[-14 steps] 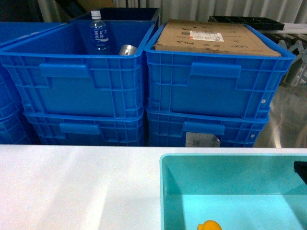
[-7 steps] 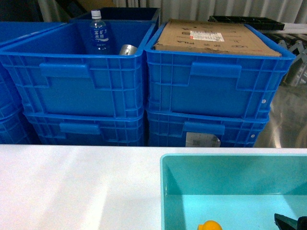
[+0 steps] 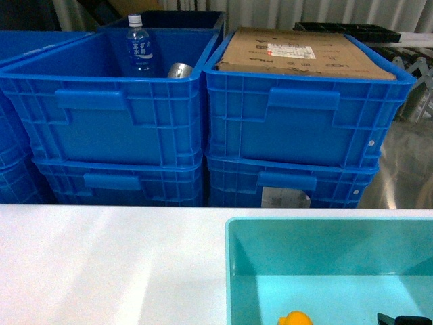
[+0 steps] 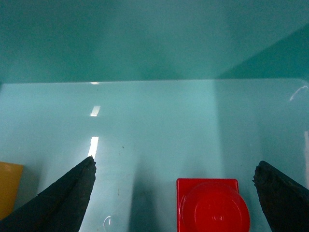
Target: Pick red block from blue box to shelf
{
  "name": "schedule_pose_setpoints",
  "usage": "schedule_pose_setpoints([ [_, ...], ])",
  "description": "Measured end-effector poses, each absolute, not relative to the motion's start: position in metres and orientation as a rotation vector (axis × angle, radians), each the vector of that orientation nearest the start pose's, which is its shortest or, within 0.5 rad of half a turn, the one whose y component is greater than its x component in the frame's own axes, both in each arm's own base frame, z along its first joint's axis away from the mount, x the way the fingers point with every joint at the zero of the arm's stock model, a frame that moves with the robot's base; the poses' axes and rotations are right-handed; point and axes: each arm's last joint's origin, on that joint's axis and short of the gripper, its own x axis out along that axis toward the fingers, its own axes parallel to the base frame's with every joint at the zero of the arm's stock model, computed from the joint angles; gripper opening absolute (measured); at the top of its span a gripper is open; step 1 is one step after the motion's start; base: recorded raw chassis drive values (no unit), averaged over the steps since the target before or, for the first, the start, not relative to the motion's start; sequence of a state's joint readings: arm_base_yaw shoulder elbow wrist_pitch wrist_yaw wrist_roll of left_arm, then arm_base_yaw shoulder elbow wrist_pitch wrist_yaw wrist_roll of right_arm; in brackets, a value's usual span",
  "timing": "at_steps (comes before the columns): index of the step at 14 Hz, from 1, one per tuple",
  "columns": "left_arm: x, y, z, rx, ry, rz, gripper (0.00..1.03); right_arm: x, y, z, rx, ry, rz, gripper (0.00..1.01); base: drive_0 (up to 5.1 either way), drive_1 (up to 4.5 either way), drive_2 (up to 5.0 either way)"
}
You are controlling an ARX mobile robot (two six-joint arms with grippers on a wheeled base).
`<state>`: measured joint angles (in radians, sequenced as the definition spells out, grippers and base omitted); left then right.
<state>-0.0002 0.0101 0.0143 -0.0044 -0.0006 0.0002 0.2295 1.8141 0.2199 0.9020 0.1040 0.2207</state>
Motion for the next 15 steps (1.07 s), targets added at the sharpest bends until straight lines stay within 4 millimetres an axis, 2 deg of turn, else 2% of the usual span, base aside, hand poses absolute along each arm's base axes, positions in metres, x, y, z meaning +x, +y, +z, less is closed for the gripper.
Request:
schedule_pose_setpoints([
  [3, 0.097, 0.000, 0.167, 0.000, 0.000, 0.001, 0.98, 0.215, 0.046, 0.049, 0.095, 0.684, 0.032, 0.98, 0.0, 0.00, 0.0],
  [5, 0.097, 0.000, 0.167, 0.000, 0.000, 0.000, 0.98, 0.226, 0.028, 0.039, 0.125, 0.698, -0.038, 0.98, 0.0, 0.00, 0.0],
  [7, 0.097, 0.000, 0.167, 0.000, 0.000, 0.000, 0.98, 0.225, 0.030, 0.030, 0.126, 0.730, -0.020, 0.97, 0.0, 0.00, 0.0],
  [8, 0.097, 0.000, 0.167, 0.000, 0.000, 0.001, 0.98, 0.224, 0.033, 0.023, 0.116, 0.708, -0.018, 0.67, 0.0, 0.00, 0.0],
  [9, 0.097, 0.000, 0.167, 0.000, 0.000, 0.001, 0.98, 0.221, 0.034, 0.022, 0.111, 0.705, -0.018, 0.49, 0.0, 0.00, 0.0],
  [10, 0.097, 0.000, 0.167, 0.000, 0.000, 0.001, 0.98, 0.218, 0.034, 0.022, 0.107, 0.706, -0.016, 0.36, 0.0, 0.00, 0.0],
  [11, 0.097, 0.000, 0.167, 0.000, 0.000, 0.001, 0.98, 0.216, 0.036, 0.023, 0.101, 0.704, -0.008, 0.29, 0.0, 0.00, 0.0],
  [13, 0.097, 0.000, 0.167, 0.000, 0.000, 0.001, 0.98, 0.209, 0.037, 0.031, 0.080, 0.715, 0.009, 0.29, 0.0, 0.00, 0.0],
  [15, 0.097, 0.000, 0.167, 0.000, 0.000, 0.001, 0.98, 0.206, 0.037, 0.055, 0.070, 0.682, 0.054, 0.29, 0.0, 0.00, 0.0],
])
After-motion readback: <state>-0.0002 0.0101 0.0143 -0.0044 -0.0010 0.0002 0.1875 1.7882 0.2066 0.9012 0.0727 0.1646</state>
